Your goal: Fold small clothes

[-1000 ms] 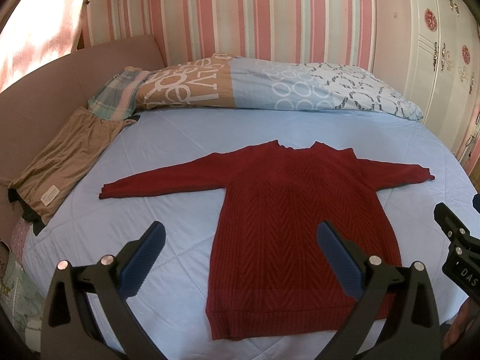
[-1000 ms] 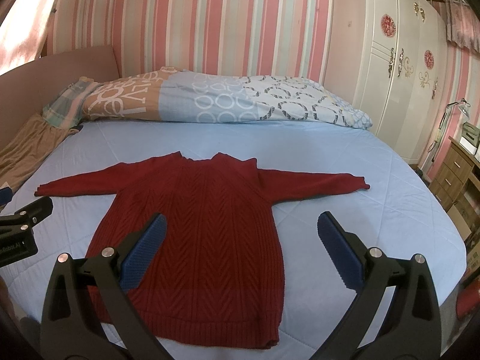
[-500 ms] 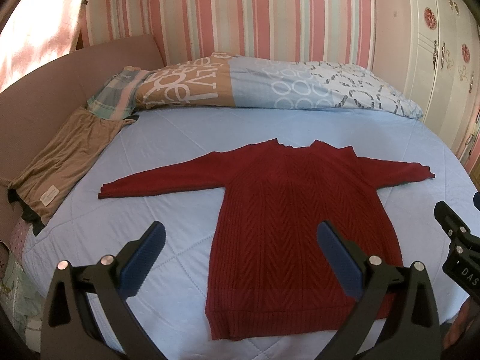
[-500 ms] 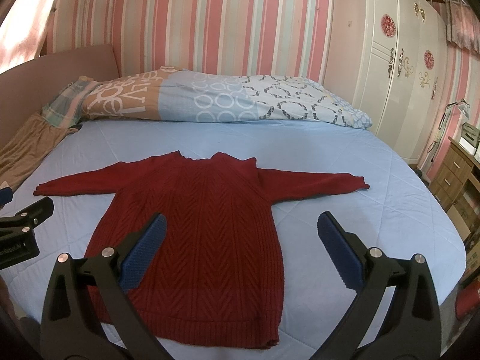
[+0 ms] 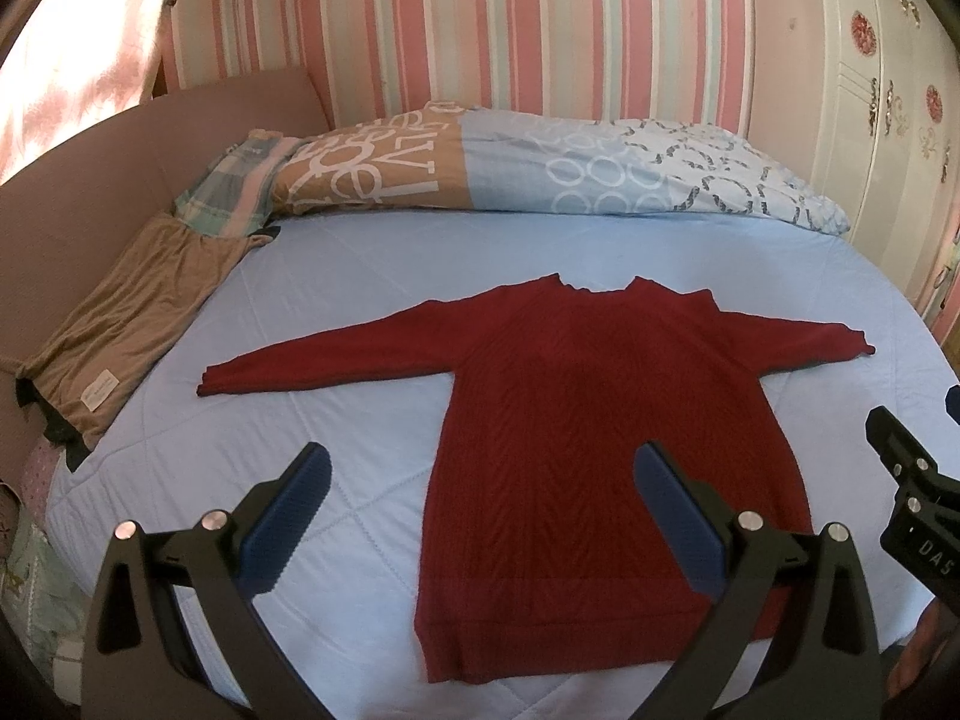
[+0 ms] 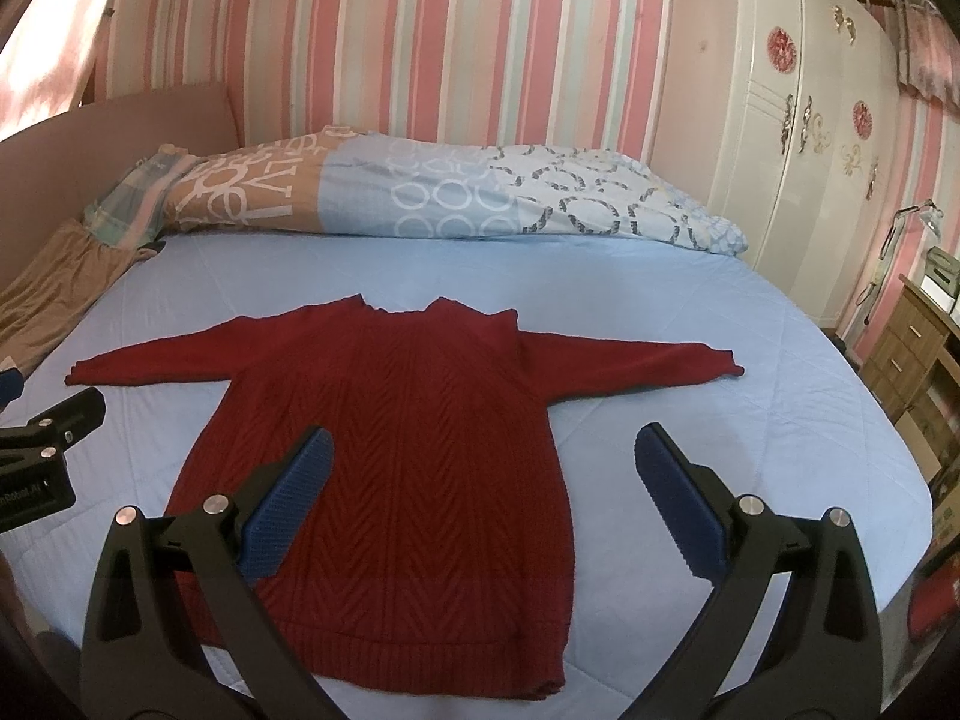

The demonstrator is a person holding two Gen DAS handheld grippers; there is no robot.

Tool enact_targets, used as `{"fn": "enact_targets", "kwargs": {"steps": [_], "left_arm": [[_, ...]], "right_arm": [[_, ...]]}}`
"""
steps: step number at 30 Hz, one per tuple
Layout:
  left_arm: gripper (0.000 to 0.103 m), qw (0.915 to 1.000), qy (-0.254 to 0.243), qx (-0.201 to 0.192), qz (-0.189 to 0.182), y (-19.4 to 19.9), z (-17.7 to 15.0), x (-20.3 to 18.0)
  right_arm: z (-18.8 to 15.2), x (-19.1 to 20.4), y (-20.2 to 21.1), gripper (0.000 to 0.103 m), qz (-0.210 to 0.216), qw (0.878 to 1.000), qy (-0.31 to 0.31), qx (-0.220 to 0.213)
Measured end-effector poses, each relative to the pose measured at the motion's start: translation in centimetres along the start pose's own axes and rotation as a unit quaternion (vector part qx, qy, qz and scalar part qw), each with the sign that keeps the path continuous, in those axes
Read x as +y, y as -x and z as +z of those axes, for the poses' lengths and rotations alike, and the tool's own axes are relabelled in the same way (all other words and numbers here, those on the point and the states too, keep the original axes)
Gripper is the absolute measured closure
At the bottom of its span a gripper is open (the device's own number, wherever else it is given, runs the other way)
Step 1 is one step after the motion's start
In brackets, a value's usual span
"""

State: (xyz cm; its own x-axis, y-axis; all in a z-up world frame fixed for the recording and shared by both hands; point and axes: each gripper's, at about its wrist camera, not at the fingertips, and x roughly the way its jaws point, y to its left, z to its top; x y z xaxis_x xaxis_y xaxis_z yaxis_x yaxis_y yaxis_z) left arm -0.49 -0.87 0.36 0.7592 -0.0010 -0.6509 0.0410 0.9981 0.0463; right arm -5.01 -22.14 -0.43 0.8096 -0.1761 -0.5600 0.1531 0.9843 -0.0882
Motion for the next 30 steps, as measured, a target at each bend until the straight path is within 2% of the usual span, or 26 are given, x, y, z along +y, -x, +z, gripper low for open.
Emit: {"fn": "enact_targets", "kwargs": {"steps": [30], "left_arm": [[0.002, 1.0000, 0.000, -0.001, 0.003, -0.45, -0.30, 0.37]], "right_arm": [[0.66, -0.07, 0.04, 0.003, 0.004, 1.000, -0.002, -0.005]]}}
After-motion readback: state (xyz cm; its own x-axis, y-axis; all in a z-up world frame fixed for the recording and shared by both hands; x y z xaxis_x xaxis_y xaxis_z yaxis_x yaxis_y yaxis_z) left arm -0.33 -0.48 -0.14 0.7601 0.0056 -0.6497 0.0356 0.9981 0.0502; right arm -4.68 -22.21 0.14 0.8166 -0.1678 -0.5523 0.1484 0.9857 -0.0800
